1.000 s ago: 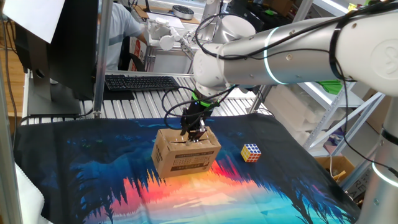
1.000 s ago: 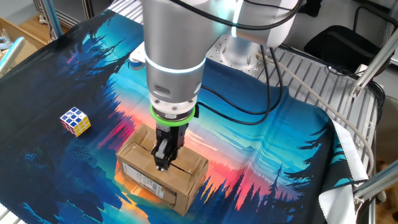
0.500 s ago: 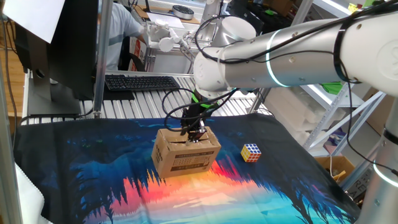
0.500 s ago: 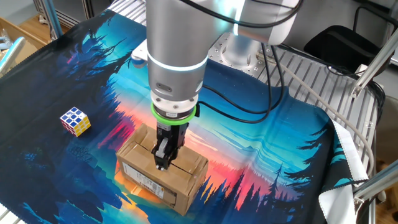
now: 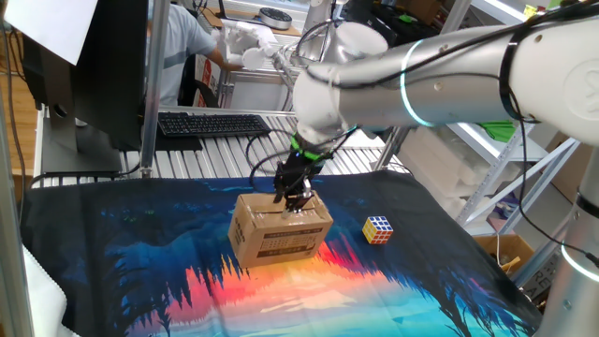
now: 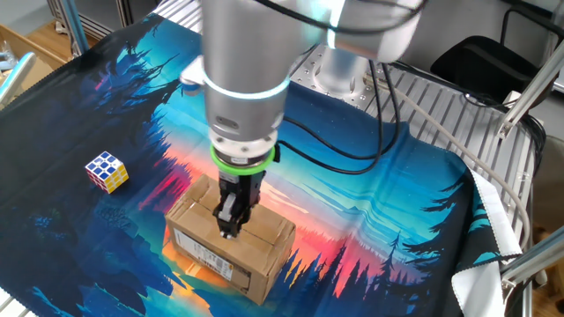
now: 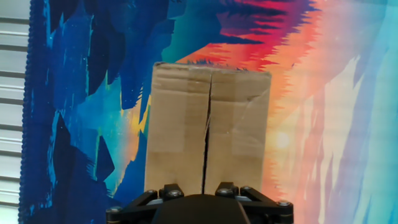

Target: Cover the box

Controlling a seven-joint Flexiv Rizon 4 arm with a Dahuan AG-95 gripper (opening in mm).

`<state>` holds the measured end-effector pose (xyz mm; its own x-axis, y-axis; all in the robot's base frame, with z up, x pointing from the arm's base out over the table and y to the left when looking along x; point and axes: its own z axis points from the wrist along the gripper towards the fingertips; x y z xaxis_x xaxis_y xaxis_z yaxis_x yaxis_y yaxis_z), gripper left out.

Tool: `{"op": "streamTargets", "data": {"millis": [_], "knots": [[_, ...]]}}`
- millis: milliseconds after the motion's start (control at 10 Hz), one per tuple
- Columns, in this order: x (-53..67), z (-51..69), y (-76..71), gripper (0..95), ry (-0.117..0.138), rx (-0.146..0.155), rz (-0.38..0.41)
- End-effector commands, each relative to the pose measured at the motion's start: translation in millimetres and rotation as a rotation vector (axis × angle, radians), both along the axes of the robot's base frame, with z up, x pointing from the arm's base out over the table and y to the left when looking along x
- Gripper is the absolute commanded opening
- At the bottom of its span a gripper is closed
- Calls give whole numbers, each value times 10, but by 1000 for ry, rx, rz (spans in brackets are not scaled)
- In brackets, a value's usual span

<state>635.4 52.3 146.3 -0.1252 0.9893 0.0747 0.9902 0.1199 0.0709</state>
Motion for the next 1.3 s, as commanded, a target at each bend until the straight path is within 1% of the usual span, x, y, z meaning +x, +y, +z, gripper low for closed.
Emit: {"op": "streamTargets", "data": {"millis": [100,300,500,700,800,900,1000,1100,1200,1300], "knots": [[-15,176,-34,380,29,-3,18],[-23,197,-43,380,33,-9,25],[-32,220,-53,380,36,-6,32],[-43,243,-61,380,38,-6,55],[-59,286,-82,380,36,4,76],[-81,335,-107,380,31,30,106],[-81,335,-107,380,31,30,106],[-112,401,-148,380,19,35,156],[-115,409,-153,380,19,33,161],[-114,408,-154,380,21,34,150]]}}
